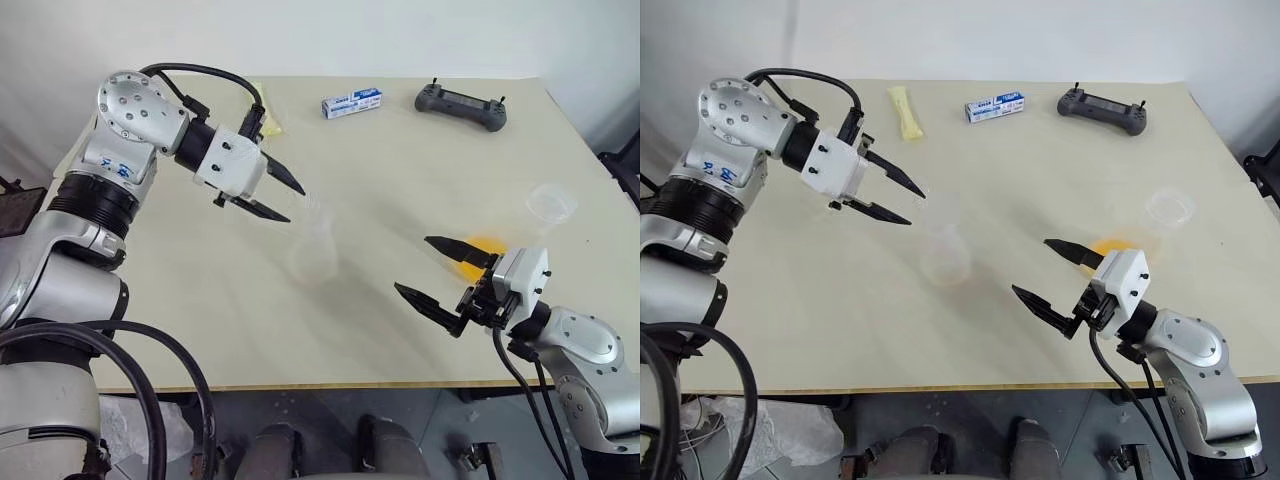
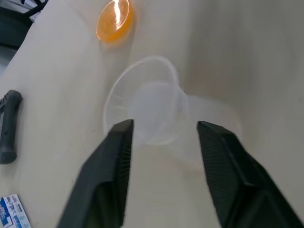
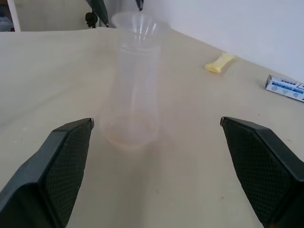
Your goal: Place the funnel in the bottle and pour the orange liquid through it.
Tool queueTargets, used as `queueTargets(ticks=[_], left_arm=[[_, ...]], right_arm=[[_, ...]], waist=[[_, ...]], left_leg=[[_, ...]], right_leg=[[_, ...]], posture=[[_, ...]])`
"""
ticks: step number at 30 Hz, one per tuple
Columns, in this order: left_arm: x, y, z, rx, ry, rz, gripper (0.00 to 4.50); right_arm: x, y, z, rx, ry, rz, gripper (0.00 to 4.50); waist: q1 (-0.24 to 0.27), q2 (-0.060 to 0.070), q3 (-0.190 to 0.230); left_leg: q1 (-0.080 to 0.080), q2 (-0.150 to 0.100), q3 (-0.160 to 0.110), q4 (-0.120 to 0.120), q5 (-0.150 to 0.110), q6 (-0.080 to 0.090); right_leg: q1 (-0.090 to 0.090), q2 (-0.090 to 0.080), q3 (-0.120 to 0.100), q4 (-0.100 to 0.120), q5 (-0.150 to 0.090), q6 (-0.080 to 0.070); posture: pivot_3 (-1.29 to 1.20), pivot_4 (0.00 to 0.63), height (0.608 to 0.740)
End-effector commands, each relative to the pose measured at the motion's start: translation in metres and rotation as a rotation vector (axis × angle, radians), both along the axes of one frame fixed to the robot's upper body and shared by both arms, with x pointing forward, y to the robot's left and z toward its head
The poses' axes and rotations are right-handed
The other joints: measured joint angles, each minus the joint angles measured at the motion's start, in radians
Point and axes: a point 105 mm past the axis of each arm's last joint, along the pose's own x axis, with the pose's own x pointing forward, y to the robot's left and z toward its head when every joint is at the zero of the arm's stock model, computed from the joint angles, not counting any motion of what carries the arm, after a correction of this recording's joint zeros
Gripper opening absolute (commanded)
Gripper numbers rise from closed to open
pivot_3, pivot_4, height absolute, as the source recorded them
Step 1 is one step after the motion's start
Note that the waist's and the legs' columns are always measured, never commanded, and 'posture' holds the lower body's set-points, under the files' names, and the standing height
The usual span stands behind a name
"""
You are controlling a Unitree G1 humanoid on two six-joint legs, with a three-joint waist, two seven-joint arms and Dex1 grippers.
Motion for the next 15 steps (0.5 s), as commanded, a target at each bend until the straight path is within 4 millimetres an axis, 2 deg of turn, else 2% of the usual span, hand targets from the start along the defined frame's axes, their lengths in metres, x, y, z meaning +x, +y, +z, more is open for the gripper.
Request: queueTargets(ticks=[1,4,9,15], left_arm=[[-0.014,0.003,0.016,0.025,0.010,-0.072,3.61],[-0.016,0.005,0.023,-0.039,0.043,-0.062,4.49],[-0.015,0.019,0.030,-0.215,0.167,0.004,4.49],[-0.011,0.030,0.024,-0.530,0.323,0.105,4.49]], right_arm=[[-0.002,-0.005,0.011,0.001,-0.064,-0.016,4.50],[-0.003,-0.007,0.013,0.002,-0.069,-0.027,4.50],[-0.008,-0.016,0.014,0.010,-0.064,-0.081,4.50],[-0.015,-0.029,0.010,0.041,-0.031,-0.201,4.50]], waist=[[0.000,0.000,0.000],[0.000,0.000,0.000],[0.000,0.000,0.000],[-0.001,0.001,0.000]], left_leg=[[-0.001,0.000,0.000,0.001,0.000,0.000],[-0.003,0.000,-0.001,0.002,0.000,0.000],[-0.006,0.000,-0.002,0.004,0.000,0.000],[-0.006,0.001,-0.002,0.005,0.000,0.000]], right_leg=[[0.000,0.000,0.000,0.000,0.000,0.000],[-0.001,0.000,-0.001,0.000,0.000,0.000],[-0.003,0.000,-0.001,0.000,0.000,0.000],[-0.003,0.000,-0.001,0.002,0.000,0.000]], posture=[[0.00,0.150,0.740],[0.00,0.150,0.740],[0.00,0.150,0.740],[0.00,0.150,0.740]])
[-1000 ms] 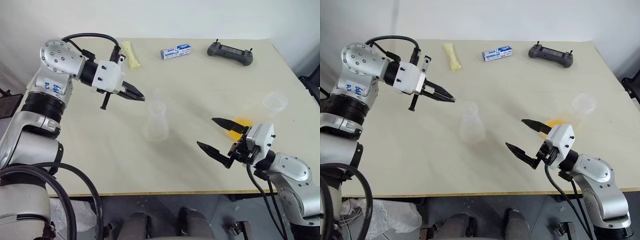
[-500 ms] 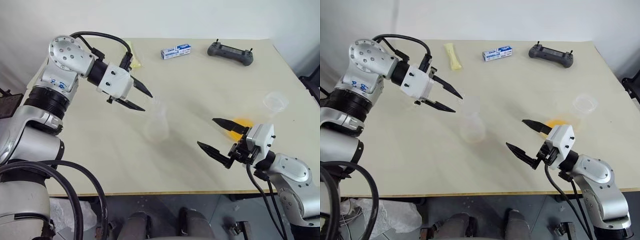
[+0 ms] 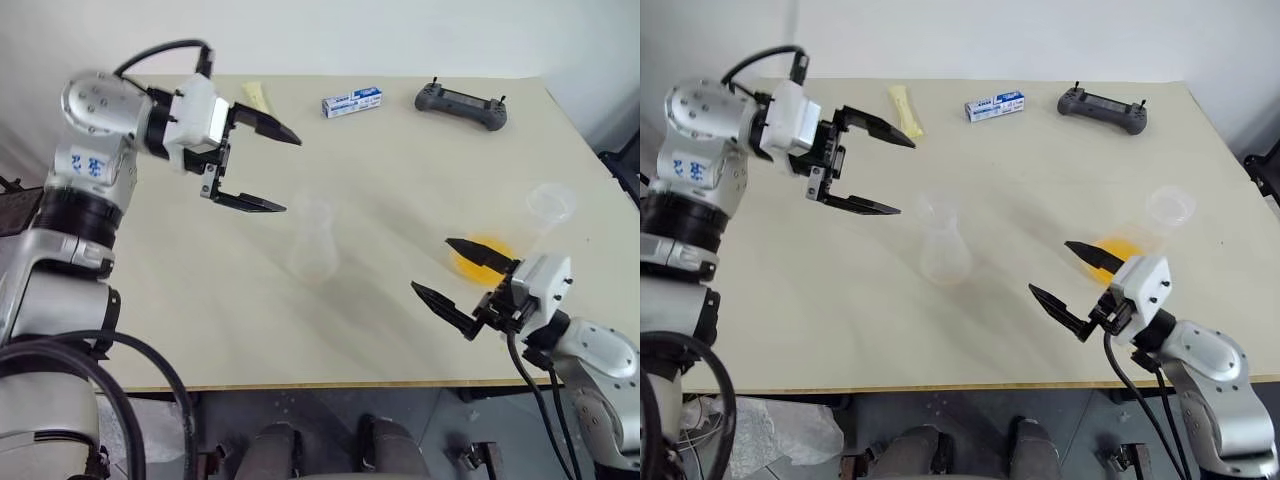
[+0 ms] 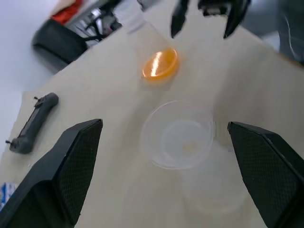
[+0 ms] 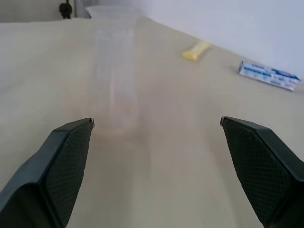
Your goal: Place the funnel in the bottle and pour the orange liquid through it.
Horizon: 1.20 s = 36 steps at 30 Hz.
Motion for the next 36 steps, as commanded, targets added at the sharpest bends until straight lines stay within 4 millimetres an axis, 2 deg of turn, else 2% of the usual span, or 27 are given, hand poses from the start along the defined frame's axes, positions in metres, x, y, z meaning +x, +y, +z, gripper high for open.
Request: queueTargets(ticks=[1,3,6,8,15,22,36], left_arm=[[-0.007,0.005,0.010,-0.152,0.038,0.022,4.49],[-0.007,0.010,0.000,-0.226,0.092,0.065,4.49],[-0.004,0.027,-0.043,-0.273,0.202,0.203,4.49],[-0.004,0.033,-0.065,-0.284,0.258,0.265,4.49],[-0.015,0.039,-0.110,-0.352,0.408,0.295,4.49],[-0.016,0.030,-0.110,-0.390,0.385,0.257,4.49],[-0.018,0.030,-0.109,-0.348,0.343,0.255,4.49]], right_arm=[[-0.007,-0.004,0.014,0.027,-0.052,-0.071,4.50],[-0.010,-0.008,0.014,0.043,-0.046,-0.120,4.50],[-0.023,-0.019,0.008,0.068,-0.032,-0.248,4.50],[-0.029,-0.026,0.002,0.108,0.001,-0.327,4.50],[-0.050,-0.050,-0.009,0.150,0.033,-0.544,4.50],[-0.046,-0.078,-0.005,0.163,-0.021,-0.677,4.50],[0.013,-0.112,0.007,0.141,-0.039,-0.638,4.50]], waist=[[0.001,0.000,0.000],[0.001,0.001,0.000],[0.000,0.001,-0.001],[0.000,0.002,-0.001],[0.004,0.001,-0.001],[-0.001,0.002,-0.001],[-0.001,0.002,-0.001]], left_leg=[[0.000,0.000,-0.001,0.000,0.000,0.000],[0.000,0.000,-0.001,0.001,0.000,0.000],[0.001,0.000,-0.002,0.001,0.000,0.000],[0.003,0.000,-0.001,-0.001,0.000,0.000],[0.005,-0.001,0.000,0.000,0.000,-0.001],[0.011,-0.001,0.004,-0.003,0.000,-0.001],[0.012,-0.001,0.005,-0.003,-0.001,0.000]], right_leg=[[0.000,0.000,0.000,0.000,0.000,0.000],[0.000,0.000,0.001,0.000,0.000,0.000],[0.000,0.000,0.001,0.003,0.000,0.000],[0.000,-0.001,0.003,0.005,0.000,0.000],[0.001,0.000,0.008,0.006,0.000,0.000],[0.003,0.001,0.012,0.007,0.000,0.000],[0.003,0.000,0.013,0.007,0.000,0.000]], posture=[[0.00,0.150,0.740],[0.00,0.150,0.740],[0.00,0.150,0.740],[0.00,0.150,0.740],[0.00,0.150,0.740],[0.00,0.150,0.740],[0.00,0.150,0.740]])
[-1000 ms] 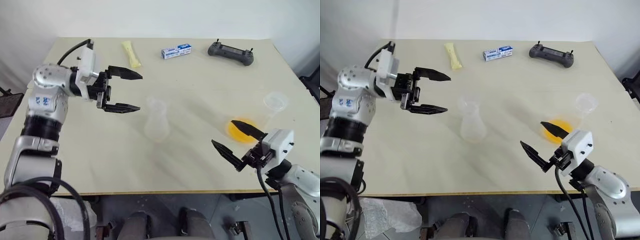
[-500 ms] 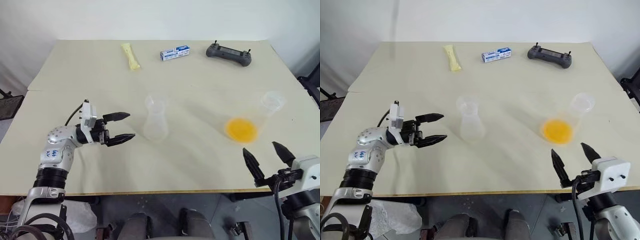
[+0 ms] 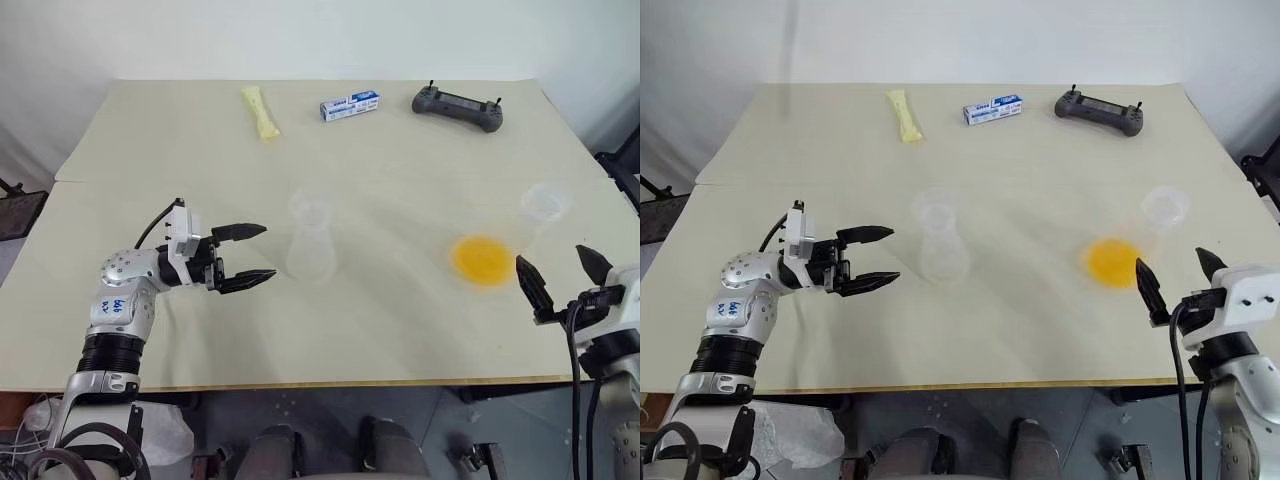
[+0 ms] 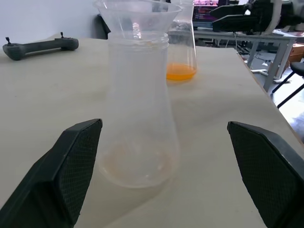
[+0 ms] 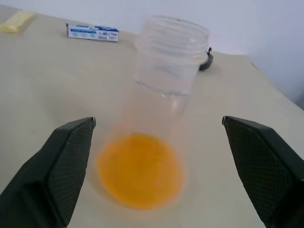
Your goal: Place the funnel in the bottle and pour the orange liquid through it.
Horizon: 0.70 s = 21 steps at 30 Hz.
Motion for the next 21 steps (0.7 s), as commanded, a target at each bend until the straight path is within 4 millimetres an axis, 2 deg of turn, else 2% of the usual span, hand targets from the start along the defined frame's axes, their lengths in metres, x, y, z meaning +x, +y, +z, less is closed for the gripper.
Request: queueTargets(ticks=[1,10,21], left_arm=[[-0.004,0.001,0.011,-0.005,-0.054,0.007,4.49],[-0.011,0.000,0.009,-0.015,-0.052,0.028,4.49],[-0.014,-0.001,0.009,-0.015,-0.050,0.042,4.49]], right_arm=[[0.010,-0.007,0.012,-0.013,-0.029,0.012,4.50],[0.034,-0.006,0.029,0.004,-0.052,0.101,4.50],[0.057,-0.001,0.034,0.026,-0.051,0.138,4.50]], waist=[[-0.001,0.000,0.000],[0.001,0.001,0.000],[0.000,0.001,0.001]], left_leg=[[0.000,0.000,0.000,0.000,0.000,0.000],[0.000,0.000,0.000,0.000,0.000,0.000],[0.000,0.001,0.000,0.000,0.000,0.000]], right_leg=[[0.000,0.000,0.000,0.000,0.000,0.000],[0.000,-0.001,0.000,0.000,0.000,0.000],[0.000,-0.001,0.000,0.000,0.000,0.000]], posture=[[0.00,0.150,0.740],[0.00,0.150,0.740],[0.00,0.150,0.740]])
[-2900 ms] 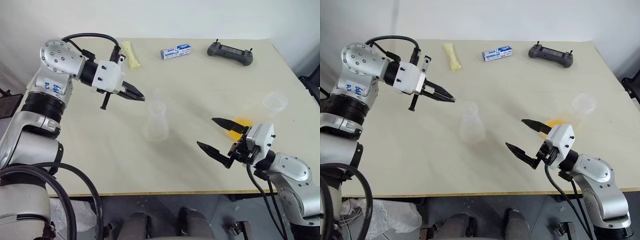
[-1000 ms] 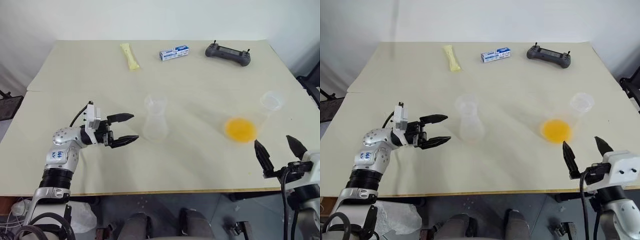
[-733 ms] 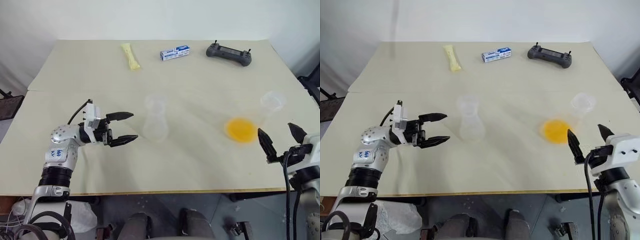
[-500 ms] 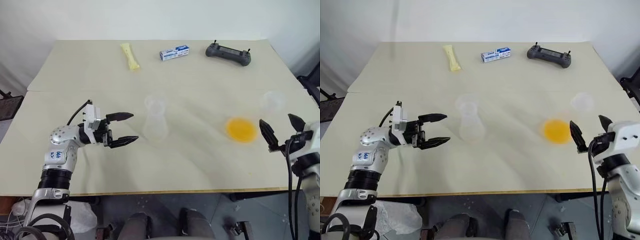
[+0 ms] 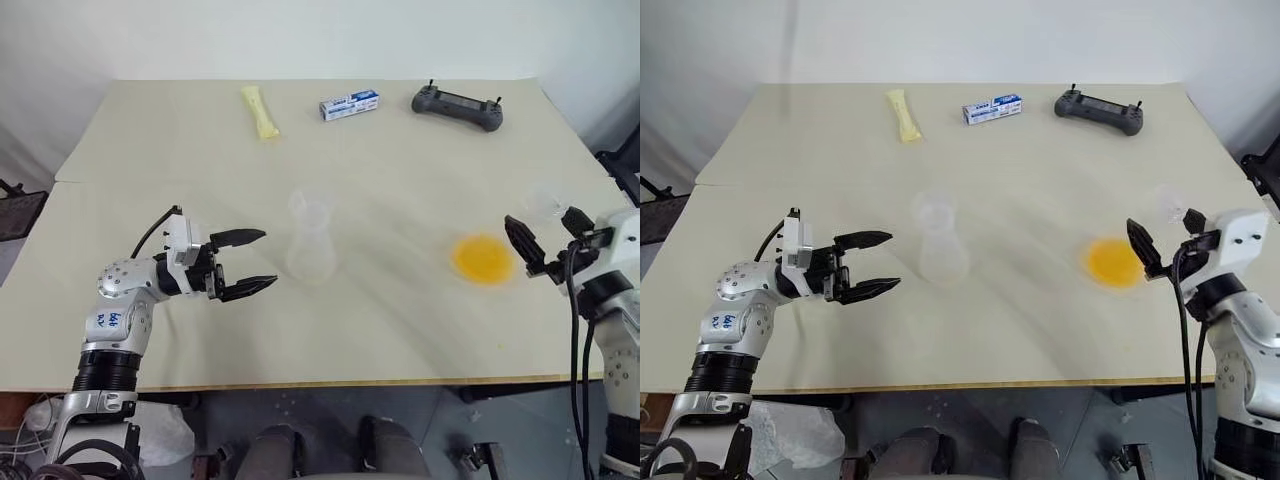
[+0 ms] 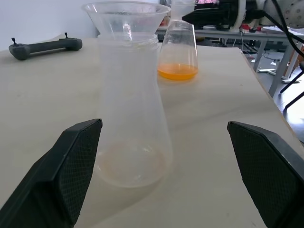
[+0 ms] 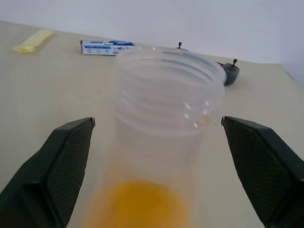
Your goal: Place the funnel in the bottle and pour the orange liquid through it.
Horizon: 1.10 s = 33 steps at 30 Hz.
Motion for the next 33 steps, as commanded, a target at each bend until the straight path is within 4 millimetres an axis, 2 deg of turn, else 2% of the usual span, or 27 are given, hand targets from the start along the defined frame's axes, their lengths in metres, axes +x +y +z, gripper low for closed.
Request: queueTargets(ticks=[1,8,11,15,20,23,26,29,31,33], left_arm=[[-0.003,0.001,0.009,-0.005,-0.036,0.003,4.49],[-0.002,0.002,0.010,0.000,-0.041,0.010,4.49],[-0.001,0.002,0.011,0.000,-0.042,0.010,4.50],[0.000,0.001,0.011,-0.001,-0.039,0.002,4.50],[0.002,0.000,0.011,-0.002,-0.034,-0.012,4.50],[0.006,0.002,0.012,0.003,-0.032,-0.017,4.50],[0.013,0.006,0.012,0.011,-0.027,-0.027,4.50],[0.021,0.010,0.013,0.010,-0.031,-0.031,4.50],[0.025,0.011,0.015,-0.005,-0.025,-0.035,4.50],[0.027,0.012,0.016,-0.014,-0.016,-0.047,4.50]], right_arm=[[0.002,-0.001,0.011,-0.018,-0.035,0.003,4.50],[0.009,0.003,0.013,0.008,-0.042,0.014,4.50],[0.009,0.002,0.014,0.032,-0.048,0.004,3.90],[0.007,0.006,0.016,0.050,-0.055,0.009,2.51],[0.003,0.021,0.031,0.028,-0.096,0.033,2.43],[0.001,0.046,0.050,-0.033,-0.129,0.060,2.43],[0.000,0.084,0.070,-0.115,-0.156,0.126,2.43],[0.002,0.112,0.086,-0.163,-0.199,0.147,2.43],[0.006,0.128,0.088,-0.200,-0.198,0.159,2.43],[0.010,0.144,0.084,-0.318,-0.183,0.169,2.43]], waist=[[0.000,0.000,0.000],[-0.001,0.000,0.000],[-0.001,0.000,0.000],[-0.001,0.001,0.000],[-0.001,0.003,0.002],[-0.002,0.005,0.003],[-0.003,0.005,0.003],[-0.005,0.005,0.003],[-0.007,0.005,0.003],[-0.005,0.005,0.003]], left_leg=[[0.000,0.000,0.000,0.000,0.000,0.000],[0.000,0.000,0.000,0.000,0.000,0.000],[0.000,0.000,0.000,0.000,0.000,0.000],[0.000,0.000,0.000,0.000,0.000,0.000],[0.000,0.000,0.000,0.000,0.000,0.000],[0.000,0.000,0.000,0.000,0.000,0.000],[-0.001,0.000,0.000,0.000,0.000,0.000],[-0.002,0.000,0.000,0.000,0.000,0.000],[-0.004,0.000,0.000,0.000,0.000,0.000],[-0.008,-0.001,0.000,0.000,0.000,0.000]], right_leg=[[0.000,0.000,0.000,0.000,0.000,0.000],[0.000,0.000,0.000,0.000,0.000,0.000],[0.000,0.000,0.000,0.000,0.000,0.000],[0.000,0.000,0.000,0.000,0.000,0.000],[0.000,0.000,0.000,0.000,0.000,0.000],[0.000,0.000,0.000,0.000,0.000,0.000],[-0.001,0.000,0.000,0.000,0.000,0.000],[-0.004,0.001,-0.001,0.000,0.000,0.000],[-0.006,0.001,-0.002,0.000,0.000,0.000],[-0.009,0.000,-0.002,0.001,0.000,0.000]], posture=[[0.00,0.150,0.740],[0.00,0.150,0.740],[0.00,0.150,0.740],[0.00,0.150,0.740],[0.00,0.150,0.740],[0.00,0.150,0.740],[0.00,0.150,0.740],[0.00,0.150,0.740],[0.00,0.150,0.740],[0.00,0.150,0.740]])
